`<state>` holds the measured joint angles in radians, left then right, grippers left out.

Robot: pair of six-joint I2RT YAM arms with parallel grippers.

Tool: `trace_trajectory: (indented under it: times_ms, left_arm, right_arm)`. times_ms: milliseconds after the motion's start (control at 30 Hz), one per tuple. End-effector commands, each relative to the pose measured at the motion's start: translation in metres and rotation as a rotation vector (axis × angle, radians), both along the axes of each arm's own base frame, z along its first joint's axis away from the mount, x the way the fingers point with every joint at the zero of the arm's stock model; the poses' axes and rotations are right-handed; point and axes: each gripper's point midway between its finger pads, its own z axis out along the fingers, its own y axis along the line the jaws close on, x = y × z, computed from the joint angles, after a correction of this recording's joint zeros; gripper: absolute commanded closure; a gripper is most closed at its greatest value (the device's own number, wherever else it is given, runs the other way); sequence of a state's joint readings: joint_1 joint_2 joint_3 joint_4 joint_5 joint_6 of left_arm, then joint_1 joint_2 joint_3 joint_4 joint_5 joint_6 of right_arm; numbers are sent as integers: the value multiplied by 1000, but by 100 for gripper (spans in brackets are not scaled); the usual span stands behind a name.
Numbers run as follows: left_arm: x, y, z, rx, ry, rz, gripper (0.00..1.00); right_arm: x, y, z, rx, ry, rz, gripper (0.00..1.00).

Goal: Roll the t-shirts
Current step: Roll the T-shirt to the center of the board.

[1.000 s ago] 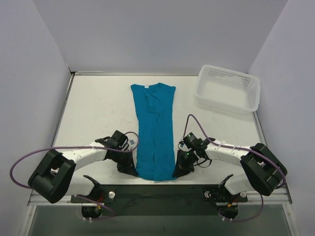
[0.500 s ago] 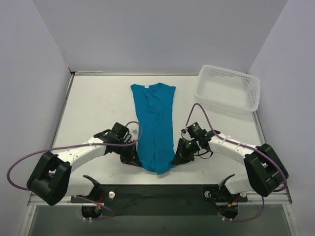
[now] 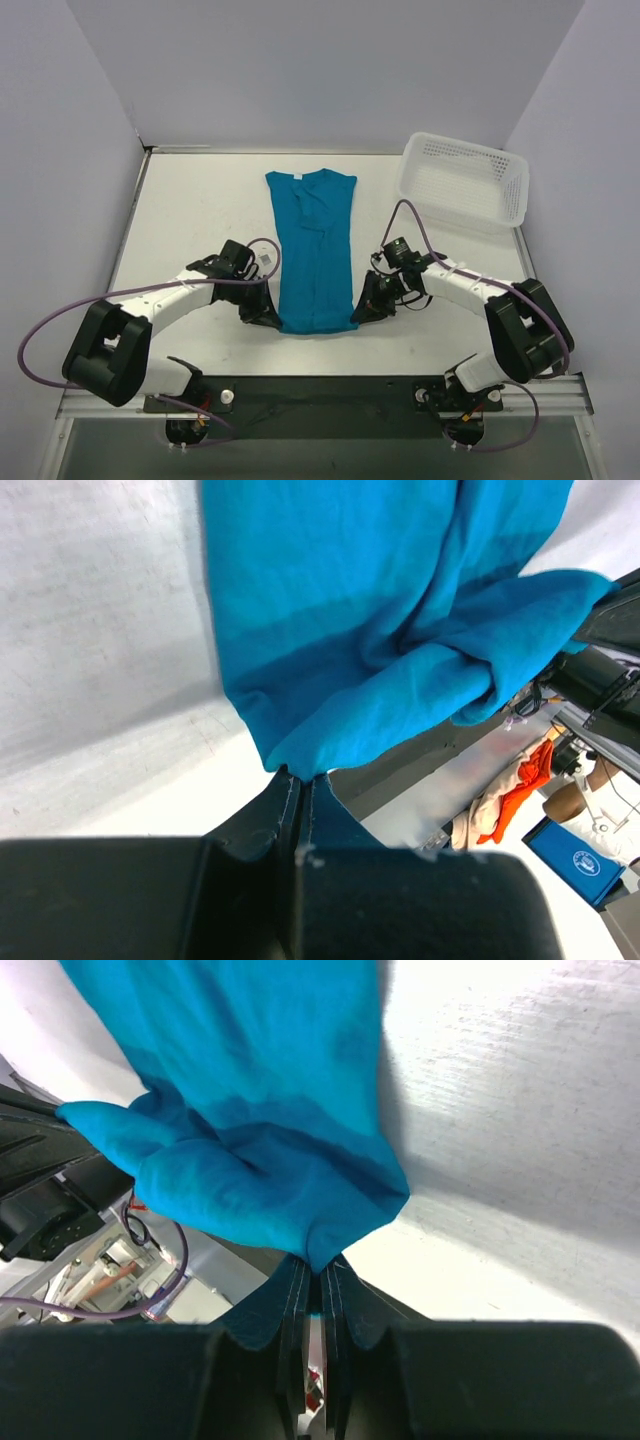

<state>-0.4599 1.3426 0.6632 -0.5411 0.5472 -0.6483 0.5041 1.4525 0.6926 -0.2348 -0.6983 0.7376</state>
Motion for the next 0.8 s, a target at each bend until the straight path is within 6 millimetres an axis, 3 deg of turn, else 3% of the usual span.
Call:
trace_trajectory:
  times_ms: [0,333,400,433,467,533,567,767]
  left_arm:
    - [28,-13,9,-58,-55,36,100]
    - [33,-10,0,-51,-42,59,99]
    - [33,-7,2,-34,-47,54,88]
    - [35,-6,4,-33,-53,53,81]
    - [35,-3,6,-26,-54,59,67]
    - [36,3,7,-10,-58,70,56]
    - [38,9,9,6,-80,69,54]
    - [46,13,35,-30,-225,9,52]
  right_arm:
    - [7,5,0,11,12,0,100]
    - [16,5,-8,16,27,-16,98]
    - [19,5,-6,13,12,-13,88]
    - [23,5,-3,14,-6,-4,85]
    - [23,4,0,10,-10,-2,79]
    - [27,2,3,-2,-39,1,71]
    - [29,1,7,-2,-67,17,66]
    - [37,-18,20,-71,-207,74,58]
